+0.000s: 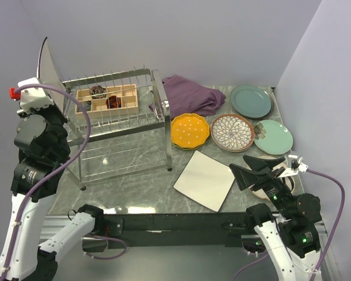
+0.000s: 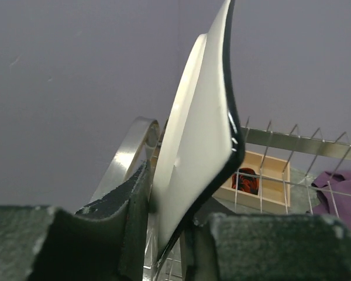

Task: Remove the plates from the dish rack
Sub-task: Unload the plate from the dish rack.

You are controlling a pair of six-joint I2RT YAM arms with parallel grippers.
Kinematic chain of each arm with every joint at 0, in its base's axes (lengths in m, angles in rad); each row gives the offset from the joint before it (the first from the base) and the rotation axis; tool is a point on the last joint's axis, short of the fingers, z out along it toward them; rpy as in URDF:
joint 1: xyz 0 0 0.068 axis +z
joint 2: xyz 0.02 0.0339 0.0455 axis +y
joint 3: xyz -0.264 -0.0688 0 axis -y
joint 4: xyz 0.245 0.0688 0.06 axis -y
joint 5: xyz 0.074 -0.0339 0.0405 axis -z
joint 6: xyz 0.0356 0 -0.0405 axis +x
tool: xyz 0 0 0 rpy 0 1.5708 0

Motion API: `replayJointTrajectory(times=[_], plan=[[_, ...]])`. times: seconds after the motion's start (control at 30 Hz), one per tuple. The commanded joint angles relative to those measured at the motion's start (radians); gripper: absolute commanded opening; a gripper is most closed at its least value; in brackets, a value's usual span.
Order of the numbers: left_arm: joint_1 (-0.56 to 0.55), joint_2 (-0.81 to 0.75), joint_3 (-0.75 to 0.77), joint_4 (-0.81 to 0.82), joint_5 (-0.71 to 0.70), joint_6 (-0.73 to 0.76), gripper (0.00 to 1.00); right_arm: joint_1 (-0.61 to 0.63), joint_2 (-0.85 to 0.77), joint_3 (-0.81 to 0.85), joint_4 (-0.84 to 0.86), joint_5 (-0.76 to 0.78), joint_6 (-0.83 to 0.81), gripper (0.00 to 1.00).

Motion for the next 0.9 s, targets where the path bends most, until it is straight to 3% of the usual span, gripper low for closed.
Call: replayJointTrajectory(times=[0.0,0.07,0.13,0.33,0.63,0.87], plan=[[-0.011,0.024,0.035,0.021,0.06,-0.037,0.2,0.01,-0.01,0.021,0.011,0.005,-0.018,0.98],[-0.011,0.022,0.046,0.024,0.054,-0.024,0.16,0.01,-0.036,0.019,0.013,0.005,-0.016,0.98],[-0.011,0.019,0.053,0.03,0.034,-0.008,0.02,0.009,-0.036,0.019,0.011,0.006,-0.016,0.98],[-0.011,-0.009,0.075,0.089,-0.021,0.083,0.01,0.01,-0.036,0.013,0.017,0.015,-0.016,0.98],[-0.011,-0.01,0.084,0.309,-0.044,0.25,0.01,0.01,-0.021,0.005,0.028,0.012,-0.011,0.98],[-0.011,0.022,0.152,0.329,0.008,0.227,0.01,0.01,-0.021,0.002,0.031,0.019,-0.013,0.98]])
